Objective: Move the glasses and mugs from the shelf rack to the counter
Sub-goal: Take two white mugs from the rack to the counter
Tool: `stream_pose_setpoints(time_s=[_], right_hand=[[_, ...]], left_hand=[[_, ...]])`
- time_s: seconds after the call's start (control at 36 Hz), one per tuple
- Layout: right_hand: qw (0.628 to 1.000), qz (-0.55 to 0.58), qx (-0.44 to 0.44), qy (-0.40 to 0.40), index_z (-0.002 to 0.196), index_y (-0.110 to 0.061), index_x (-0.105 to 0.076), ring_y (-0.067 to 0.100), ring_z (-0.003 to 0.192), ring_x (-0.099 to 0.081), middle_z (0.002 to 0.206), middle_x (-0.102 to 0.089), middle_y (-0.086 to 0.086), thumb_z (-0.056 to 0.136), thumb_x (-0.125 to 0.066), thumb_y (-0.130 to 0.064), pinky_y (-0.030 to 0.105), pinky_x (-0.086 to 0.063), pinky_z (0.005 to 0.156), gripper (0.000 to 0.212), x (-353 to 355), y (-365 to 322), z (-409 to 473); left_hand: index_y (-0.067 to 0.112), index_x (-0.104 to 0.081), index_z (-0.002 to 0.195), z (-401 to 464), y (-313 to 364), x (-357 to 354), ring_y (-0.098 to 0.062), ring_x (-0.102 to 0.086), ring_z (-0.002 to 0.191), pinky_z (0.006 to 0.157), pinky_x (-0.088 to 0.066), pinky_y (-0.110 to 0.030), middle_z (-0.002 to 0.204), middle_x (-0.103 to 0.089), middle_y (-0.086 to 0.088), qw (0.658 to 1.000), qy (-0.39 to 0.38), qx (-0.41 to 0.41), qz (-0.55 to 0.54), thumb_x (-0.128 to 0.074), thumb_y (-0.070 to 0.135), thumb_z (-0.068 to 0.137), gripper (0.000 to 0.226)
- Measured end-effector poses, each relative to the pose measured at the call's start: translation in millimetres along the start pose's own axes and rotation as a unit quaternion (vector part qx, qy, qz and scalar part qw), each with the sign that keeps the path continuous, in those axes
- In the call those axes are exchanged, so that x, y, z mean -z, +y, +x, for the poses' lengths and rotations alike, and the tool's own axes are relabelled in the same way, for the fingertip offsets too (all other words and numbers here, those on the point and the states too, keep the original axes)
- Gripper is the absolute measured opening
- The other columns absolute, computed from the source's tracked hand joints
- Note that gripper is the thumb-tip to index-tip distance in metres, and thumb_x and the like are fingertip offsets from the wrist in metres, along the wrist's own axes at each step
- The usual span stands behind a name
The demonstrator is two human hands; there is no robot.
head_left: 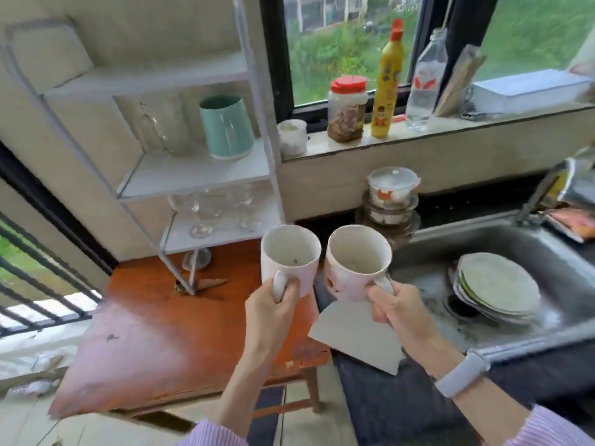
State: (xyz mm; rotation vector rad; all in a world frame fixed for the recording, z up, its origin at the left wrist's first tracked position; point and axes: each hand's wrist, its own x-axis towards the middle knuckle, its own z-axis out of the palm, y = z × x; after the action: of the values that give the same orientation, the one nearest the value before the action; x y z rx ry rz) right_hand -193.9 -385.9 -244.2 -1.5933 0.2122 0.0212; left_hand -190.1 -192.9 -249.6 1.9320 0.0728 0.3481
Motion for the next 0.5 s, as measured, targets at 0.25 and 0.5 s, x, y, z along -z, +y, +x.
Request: stream_pose_setpoints(time_s=[0.25, 0.5], right_hand=[[0.976, 0.016, -0.034, 0.213, 0.047, -0.015, -0.032, 0.013, 0.043, -0.022, 0.043, -0.028, -0.001, 0.086, -0.051, 0.002, 0.026, -0.017, 0.046, 0.046, 224, 37, -112], [0.881, 0.0, -0.075, 0.467, 0.043, -0.019, -0.034, 0.01, 0.037, -0.027, 0.034, -0.033, -0.01, 0.082, -0.053, -0.008, 0.026, -0.021, 0.046, 0.045, 416, 60, -244]], left_hand=[[0.005, -0.053, 0.063, -104, 91, -205, -0.007, -0.04, 0.051, 0.047, -0.029, -0.019, 0.052, -0.047, 0.004, 0.977, -0.2, -0.071, 0.0, -0.058, 0.026, 0.088, 0.033], [0.014, -0.035, 0.055, -245, 190, -390, -0.005, -0.026, 0.046, 0.043, -0.024, -0.018, 0.05, -0.032, 0.008, 0.902, -0.399, -0.15, -0.07, -0.057, 0.028, 0.085, 0.04]])
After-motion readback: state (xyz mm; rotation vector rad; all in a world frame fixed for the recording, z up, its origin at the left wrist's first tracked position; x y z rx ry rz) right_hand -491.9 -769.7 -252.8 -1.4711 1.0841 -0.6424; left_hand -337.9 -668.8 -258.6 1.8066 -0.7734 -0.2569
